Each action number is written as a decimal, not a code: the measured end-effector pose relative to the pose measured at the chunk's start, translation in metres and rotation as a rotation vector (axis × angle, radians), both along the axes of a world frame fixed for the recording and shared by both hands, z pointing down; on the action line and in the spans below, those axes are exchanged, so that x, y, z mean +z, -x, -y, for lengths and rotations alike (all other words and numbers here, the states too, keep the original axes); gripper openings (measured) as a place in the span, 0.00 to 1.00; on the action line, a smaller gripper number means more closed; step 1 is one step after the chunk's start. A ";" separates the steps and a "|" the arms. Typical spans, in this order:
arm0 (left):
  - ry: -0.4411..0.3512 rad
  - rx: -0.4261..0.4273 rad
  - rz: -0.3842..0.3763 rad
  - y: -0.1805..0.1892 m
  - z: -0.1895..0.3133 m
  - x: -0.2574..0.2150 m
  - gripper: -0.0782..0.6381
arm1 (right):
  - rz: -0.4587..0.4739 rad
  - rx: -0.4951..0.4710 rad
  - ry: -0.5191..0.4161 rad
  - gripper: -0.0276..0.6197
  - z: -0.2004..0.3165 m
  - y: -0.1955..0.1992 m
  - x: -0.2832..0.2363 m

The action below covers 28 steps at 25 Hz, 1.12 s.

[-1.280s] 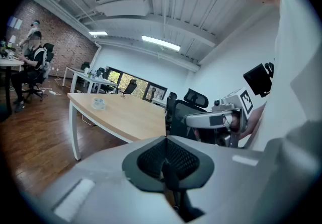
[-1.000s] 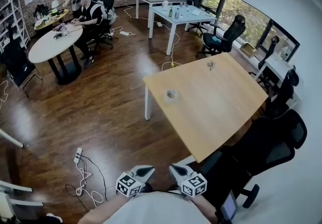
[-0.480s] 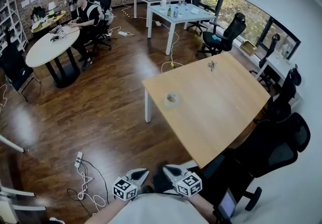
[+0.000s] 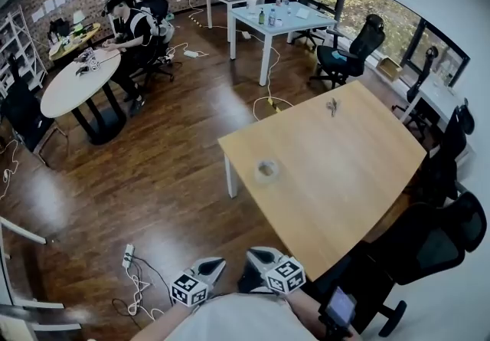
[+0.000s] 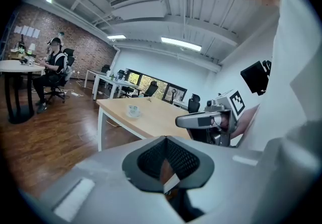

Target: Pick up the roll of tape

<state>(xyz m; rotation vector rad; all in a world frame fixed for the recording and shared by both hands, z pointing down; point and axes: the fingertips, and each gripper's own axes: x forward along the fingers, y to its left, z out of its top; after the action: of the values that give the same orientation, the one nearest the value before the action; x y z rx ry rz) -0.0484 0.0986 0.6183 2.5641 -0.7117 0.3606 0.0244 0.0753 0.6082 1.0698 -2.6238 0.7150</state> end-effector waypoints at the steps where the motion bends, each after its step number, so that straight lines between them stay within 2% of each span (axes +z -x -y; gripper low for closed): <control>1: -0.001 0.000 0.004 -0.003 0.010 -0.001 0.12 | 0.001 -0.003 0.003 0.05 0.011 -0.001 0.000; 7: 0.007 0.008 0.027 -0.030 0.063 -0.004 0.12 | 0.002 -0.024 -0.004 0.05 0.066 -0.021 -0.002; 14: -0.002 0.024 0.051 -0.068 0.111 -0.008 0.12 | 0.017 -0.005 0.015 0.05 0.105 -0.062 0.002; 18: 0.018 0.079 0.053 -0.101 0.125 -0.009 0.12 | 0.018 0.031 0.018 0.05 0.117 -0.090 0.002; 24: 0.003 0.088 0.072 -0.109 0.151 -0.008 0.12 | 0.035 0.075 0.012 0.05 0.141 -0.105 0.010; 28: 0.015 0.127 0.064 -0.117 0.156 -0.001 0.12 | 0.012 0.107 0.020 0.05 0.150 -0.118 0.016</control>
<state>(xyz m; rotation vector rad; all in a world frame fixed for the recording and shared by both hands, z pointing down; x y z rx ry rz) 0.0683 -0.0572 0.6176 2.5999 -0.5678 0.4887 0.1423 -0.0745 0.6244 1.2111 -2.5803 0.7703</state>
